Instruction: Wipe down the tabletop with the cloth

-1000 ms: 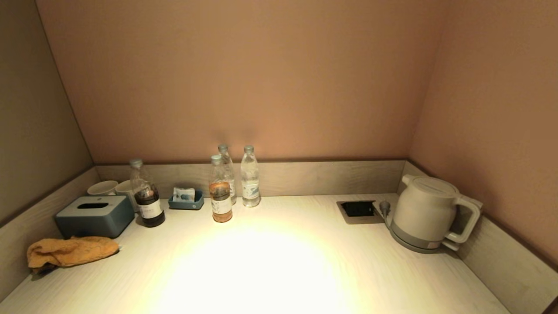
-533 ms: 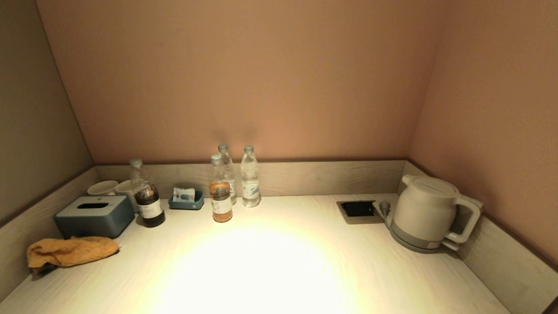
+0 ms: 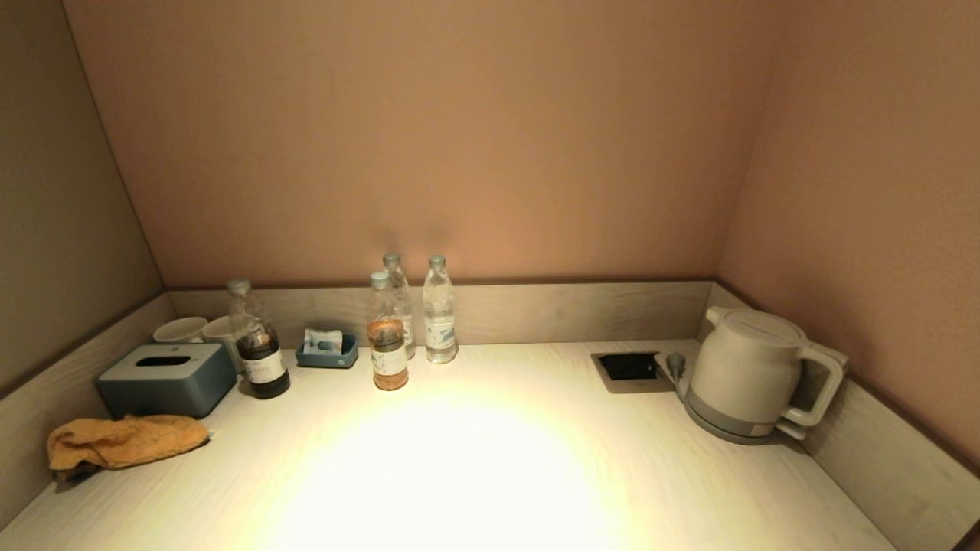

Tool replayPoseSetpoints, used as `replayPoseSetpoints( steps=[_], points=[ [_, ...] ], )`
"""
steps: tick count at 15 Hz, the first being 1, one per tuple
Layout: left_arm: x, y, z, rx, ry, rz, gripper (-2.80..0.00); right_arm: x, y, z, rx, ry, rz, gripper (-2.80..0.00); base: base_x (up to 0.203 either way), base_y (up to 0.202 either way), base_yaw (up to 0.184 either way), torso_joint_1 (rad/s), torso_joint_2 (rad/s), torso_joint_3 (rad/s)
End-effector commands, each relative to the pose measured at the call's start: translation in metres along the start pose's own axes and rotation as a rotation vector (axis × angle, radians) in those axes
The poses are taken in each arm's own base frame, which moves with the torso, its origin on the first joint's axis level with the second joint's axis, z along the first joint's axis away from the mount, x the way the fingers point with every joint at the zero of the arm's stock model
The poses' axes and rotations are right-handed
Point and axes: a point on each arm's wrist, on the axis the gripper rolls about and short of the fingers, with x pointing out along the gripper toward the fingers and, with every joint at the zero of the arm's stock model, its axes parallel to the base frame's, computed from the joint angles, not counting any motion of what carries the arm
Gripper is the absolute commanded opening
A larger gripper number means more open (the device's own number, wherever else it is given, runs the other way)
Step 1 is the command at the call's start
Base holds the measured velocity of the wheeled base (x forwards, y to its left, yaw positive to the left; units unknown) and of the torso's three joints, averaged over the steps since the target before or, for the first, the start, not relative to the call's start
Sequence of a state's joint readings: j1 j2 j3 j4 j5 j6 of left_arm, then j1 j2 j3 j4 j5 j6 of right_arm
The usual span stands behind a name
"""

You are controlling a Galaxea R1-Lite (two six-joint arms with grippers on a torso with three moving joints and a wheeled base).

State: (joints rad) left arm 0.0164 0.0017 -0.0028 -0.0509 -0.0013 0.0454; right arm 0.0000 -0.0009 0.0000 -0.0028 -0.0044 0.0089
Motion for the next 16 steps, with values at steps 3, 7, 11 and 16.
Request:
replayPoseSetpoints(
  steps=[3, 7, 11, 16],
  points=[
    [-0.0003, -0.0004, -0.0055, -0.014, 0.056, -0.013, -2.8, 0.0001, 0.0, 0.0001, -0.001, 0.001, 0.0, -2.8, 0.0, 0.0, 0.0, 0.0, 0.0, 0.0],
    [-0.0003, -0.0003, -0.0052, -0.021, 0.053, -0.008, -2.8, 0.0001, 0.0, 0.0001, 0.0, 0.001, 0.0, -2.8, 0.0, 0.0, 0.0, 0.0, 0.0, 0.0],
    [-0.0003, -0.0003, -0.0052, -0.021, 0.053, -0.008, -2.8, 0.0001, 0.0, 0.0001, -0.001, 0.001, 0.0, -2.8, 0.0, 0.0, 0.0, 0.0, 0.0, 0.0],
    [-0.0003, -0.0003, -0.0052, -0.023, 0.053, -0.008, -2.8, 0.0001, 0.0, 0.0001, 0.0, 0.001, 0.0, -2.8, 0.0, 0.0, 0.0, 0.0, 0.0, 0.0]
  ],
)
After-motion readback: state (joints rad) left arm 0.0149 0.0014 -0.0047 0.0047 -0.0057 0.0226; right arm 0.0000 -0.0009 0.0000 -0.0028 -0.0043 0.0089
